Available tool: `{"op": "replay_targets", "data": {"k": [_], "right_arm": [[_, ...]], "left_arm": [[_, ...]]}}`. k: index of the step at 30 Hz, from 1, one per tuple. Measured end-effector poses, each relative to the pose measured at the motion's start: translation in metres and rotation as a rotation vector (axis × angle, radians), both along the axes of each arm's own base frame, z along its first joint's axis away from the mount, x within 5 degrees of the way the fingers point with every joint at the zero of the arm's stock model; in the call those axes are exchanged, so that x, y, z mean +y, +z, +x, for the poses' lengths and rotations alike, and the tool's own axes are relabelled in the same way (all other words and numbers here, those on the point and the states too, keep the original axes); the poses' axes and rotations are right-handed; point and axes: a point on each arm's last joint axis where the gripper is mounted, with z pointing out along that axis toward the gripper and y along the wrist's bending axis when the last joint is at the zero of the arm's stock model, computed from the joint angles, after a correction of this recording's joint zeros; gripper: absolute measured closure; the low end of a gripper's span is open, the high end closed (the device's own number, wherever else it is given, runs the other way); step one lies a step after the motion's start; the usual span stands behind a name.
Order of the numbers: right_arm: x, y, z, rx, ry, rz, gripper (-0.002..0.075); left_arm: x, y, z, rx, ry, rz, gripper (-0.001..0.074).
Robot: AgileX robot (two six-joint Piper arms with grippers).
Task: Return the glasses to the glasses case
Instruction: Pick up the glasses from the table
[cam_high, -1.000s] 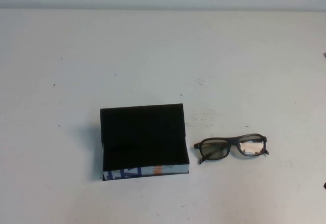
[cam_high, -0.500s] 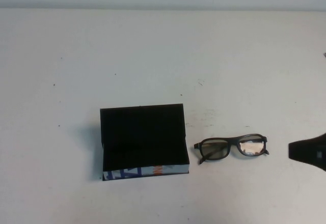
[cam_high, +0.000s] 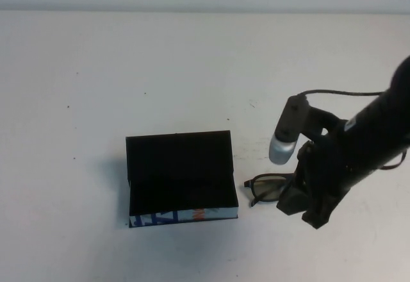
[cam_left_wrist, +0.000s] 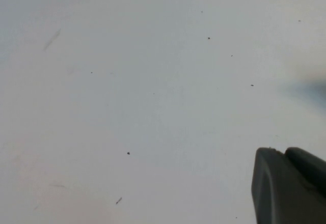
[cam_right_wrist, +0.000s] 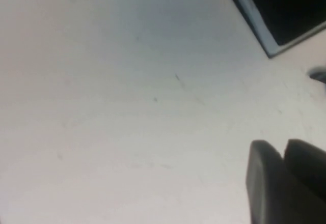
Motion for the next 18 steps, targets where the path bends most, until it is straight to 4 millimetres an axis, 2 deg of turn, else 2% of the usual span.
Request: {"op": "replay_targets", "data": {"k": [4,10,13,18], "right_arm": [[0.004,-0.01,0.023,-0.048,0.111,-0.164,0.0582],[0.0,-0.008,0.045,-0.166,0.197,-0.317,0.0405],[0.0,-0.01,0.049,-0.219,0.268,-0.334,0.0358],[0.002,-0.018,0.055,-0.271,0.354,-0.35,0.0335]], "left_arm": [[0.0,0.0,0.0,0.0,0.001,-0.002,0.0736],[0.0,0.0,0.0,0.0,0.001,-0.002,0.0736],[0.0,0.0,0.0,0.0,0.001,-0.002,0.0736],[0.0,0.0,0.0,0.0,0.001,-0.002,0.0736]]}}
